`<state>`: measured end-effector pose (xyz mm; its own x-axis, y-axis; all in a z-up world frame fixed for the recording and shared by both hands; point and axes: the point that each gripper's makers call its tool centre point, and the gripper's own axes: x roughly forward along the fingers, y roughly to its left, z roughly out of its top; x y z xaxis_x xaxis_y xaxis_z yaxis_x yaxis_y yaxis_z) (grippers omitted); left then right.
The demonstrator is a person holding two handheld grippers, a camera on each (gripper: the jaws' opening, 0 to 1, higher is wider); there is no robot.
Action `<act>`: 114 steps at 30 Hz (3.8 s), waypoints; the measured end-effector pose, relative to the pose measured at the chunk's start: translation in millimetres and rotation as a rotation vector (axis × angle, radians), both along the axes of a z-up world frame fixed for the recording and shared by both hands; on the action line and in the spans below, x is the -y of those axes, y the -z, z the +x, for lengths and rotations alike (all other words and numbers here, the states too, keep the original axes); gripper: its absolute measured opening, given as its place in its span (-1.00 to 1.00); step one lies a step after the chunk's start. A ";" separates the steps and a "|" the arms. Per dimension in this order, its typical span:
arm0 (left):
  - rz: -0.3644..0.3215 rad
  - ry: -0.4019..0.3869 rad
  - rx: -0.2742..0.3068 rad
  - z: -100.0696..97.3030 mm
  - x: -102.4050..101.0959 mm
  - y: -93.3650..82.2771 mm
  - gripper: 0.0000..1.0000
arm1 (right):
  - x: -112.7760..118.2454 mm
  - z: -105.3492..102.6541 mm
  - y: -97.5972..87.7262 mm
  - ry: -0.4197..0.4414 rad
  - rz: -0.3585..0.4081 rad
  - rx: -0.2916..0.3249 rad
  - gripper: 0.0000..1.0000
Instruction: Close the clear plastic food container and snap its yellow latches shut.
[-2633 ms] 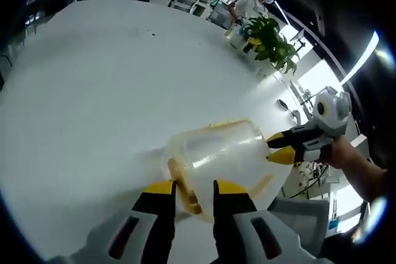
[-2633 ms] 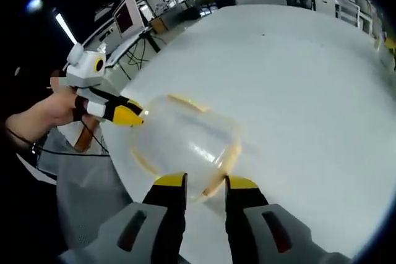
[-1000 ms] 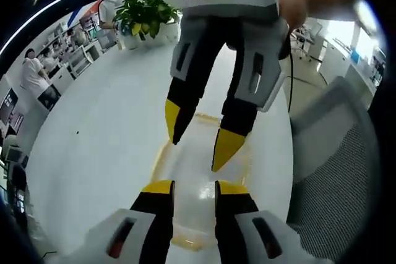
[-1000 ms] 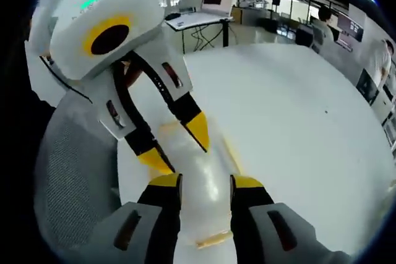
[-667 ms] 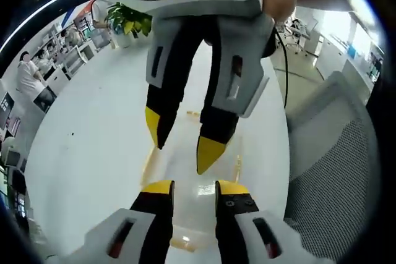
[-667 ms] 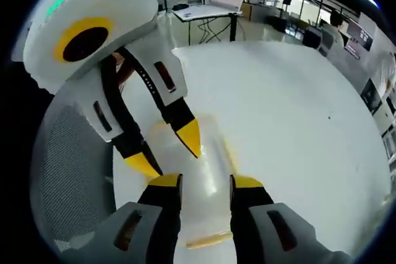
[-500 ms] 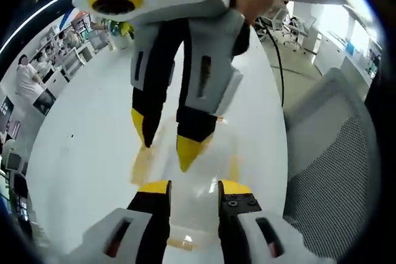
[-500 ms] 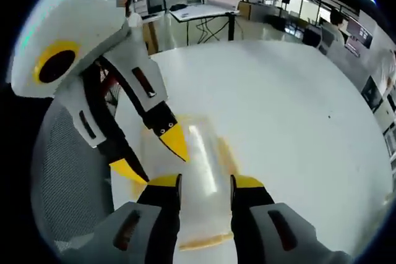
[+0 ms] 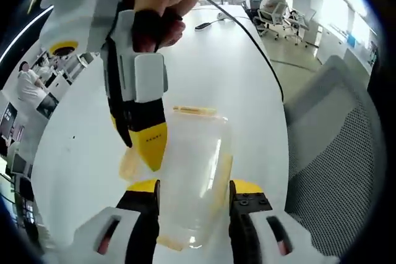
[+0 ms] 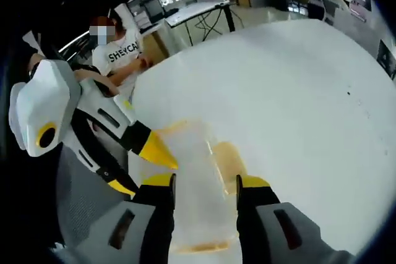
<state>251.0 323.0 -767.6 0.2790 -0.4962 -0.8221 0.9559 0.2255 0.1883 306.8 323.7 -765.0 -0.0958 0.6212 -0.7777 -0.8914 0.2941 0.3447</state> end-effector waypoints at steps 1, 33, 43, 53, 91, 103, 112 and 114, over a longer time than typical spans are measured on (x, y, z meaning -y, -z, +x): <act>0.002 0.000 0.000 -0.3 -0.3 0.8 -0.20 | 0.6 -0.9 3.1 -0.009 -0.009 -0.004 -0.28; -0.023 0.042 0.033 -0.8 6.7 6.9 -0.26 | -3.8 0.0 15.6 -0.237 -0.143 0.058 -0.33; -0.035 0.040 0.057 -0.3 6.5 8.9 -0.29 | -5.8 -1.2 15.2 -0.250 -0.159 0.032 -0.41; -0.018 0.039 0.079 -0.3 6.1 10.2 -0.30 | -3.5 -1.6 16.9 -0.266 -0.174 0.028 -0.45; 0.001 0.065 0.051 0.4 6.6 7.5 -0.30 | -2.8 -1.5 14.0 -0.291 -0.298 0.032 -0.45; -0.090 0.044 -0.151 -9.3 9.6 1.1 -0.05 | -3.0 -0.9 9.7 -0.259 -0.230 0.198 -0.36; -0.091 0.047 -0.199 -18.9 6.7 -2.7 0.32 | 6.6 -7.6 6.5 -0.175 -0.157 0.256 0.07; -0.069 0.047 -0.179 -16.6 4.7 -1.1 0.43 | 6.9 -14.4 5.9 -0.203 -0.133 0.279 0.30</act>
